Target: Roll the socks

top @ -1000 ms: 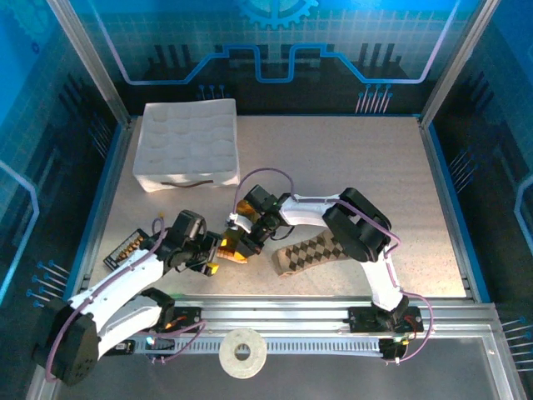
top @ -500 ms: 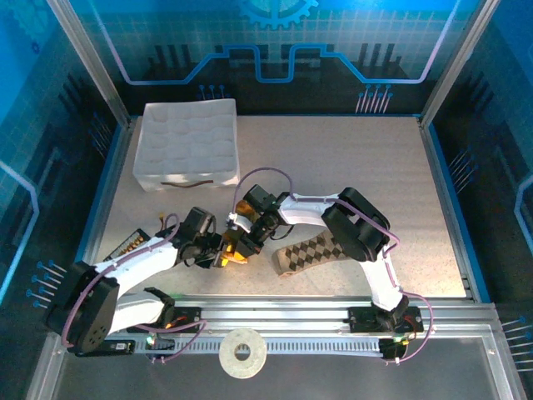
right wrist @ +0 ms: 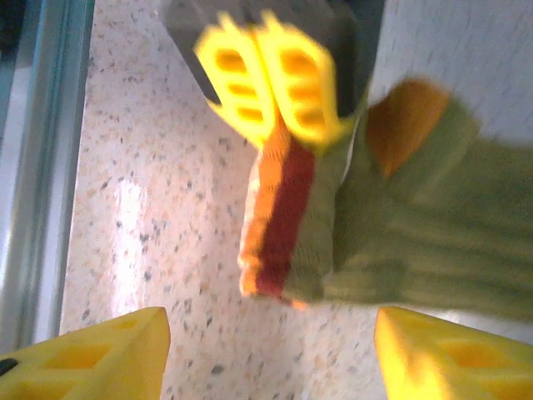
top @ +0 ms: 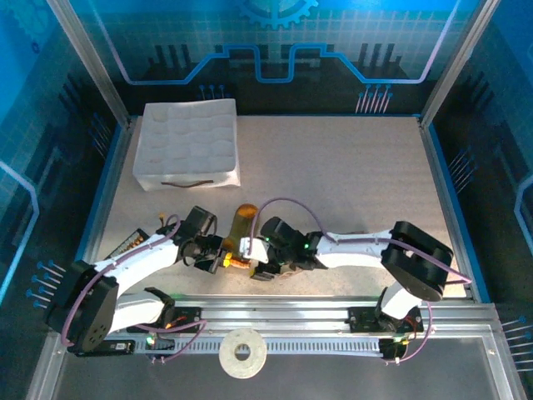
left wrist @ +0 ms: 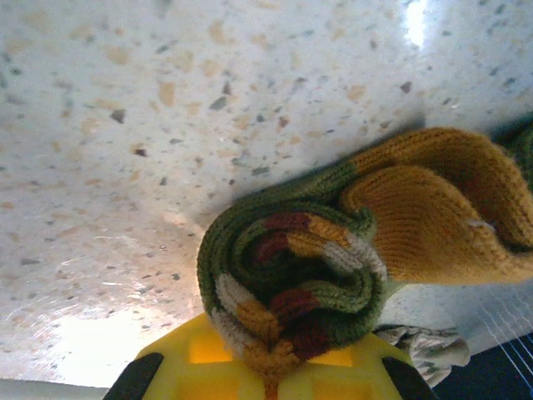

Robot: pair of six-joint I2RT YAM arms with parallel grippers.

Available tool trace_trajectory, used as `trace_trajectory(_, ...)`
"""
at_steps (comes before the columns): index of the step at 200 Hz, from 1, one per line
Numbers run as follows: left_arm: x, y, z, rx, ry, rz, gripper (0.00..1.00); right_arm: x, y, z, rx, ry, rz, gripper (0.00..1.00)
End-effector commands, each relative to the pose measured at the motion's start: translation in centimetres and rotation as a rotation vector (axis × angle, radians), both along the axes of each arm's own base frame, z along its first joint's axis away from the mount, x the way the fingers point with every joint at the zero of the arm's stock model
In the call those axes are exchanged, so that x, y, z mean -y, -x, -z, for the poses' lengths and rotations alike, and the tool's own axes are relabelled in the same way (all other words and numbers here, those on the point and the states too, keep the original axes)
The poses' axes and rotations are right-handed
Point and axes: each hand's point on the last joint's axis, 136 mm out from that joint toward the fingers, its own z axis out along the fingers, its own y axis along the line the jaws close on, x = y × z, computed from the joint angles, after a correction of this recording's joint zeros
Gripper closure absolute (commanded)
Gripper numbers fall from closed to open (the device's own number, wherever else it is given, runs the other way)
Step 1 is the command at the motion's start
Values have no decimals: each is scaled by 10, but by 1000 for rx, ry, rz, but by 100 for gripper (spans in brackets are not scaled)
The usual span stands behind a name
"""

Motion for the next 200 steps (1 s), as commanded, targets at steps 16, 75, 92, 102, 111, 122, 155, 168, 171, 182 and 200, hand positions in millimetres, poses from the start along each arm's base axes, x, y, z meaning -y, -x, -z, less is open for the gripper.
trace_trajectory(16, -25, 47, 24, -263, -145, -12, 100, -13, -21, -14, 457, 80, -21, 36)
trace_trajectory(75, -23, 40, 25, -274, -153, -3, 100, -38, -11, 11, 539, 162, -89, 48)
trace_trajectory(92, -22, 37, 25, -273, -150, -2, 100, -39, -16, 19, 548, 193, -76, 55)
trace_trajectory(102, -21, 36, 24, -272, -146, 1, 100, -40, -19, 23, 552, 203, -69, 60)
trace_trajectory(111, -20, 36, 23, -269, -142, 4, 100, -41, -20, 25, 547, 209, -67, 67)
trace_trajectory(122, -20, 35, 22, -263, -138, 7, 100, -38, -20, 30, 531, 221, -63, 77)
trace_trajectory(155, -20, 28, 13, -221, -117, -8, 97, -39, -18, 29, 401, 207, -44, 100)
trace_trajectory(168, -21, 21, 5, -178, -105, -19, 80, -34, -13, 34, 293, 204, -43, 100)
trace_trajectory(171, -21, 19, 2, -165, -102, -24, 76, -33, -12, 35, 266, 200, -43, 100)
trace_trajectory(182, -24, 13, -7, -121, -97, -41, 59, -28, -6, 42, 164, 198, -45, 100)
trace_trajectory(200, -31, 4, -23, -48, -87, -81, 36, -19, -1, 53, -5, 193, -27, 100)
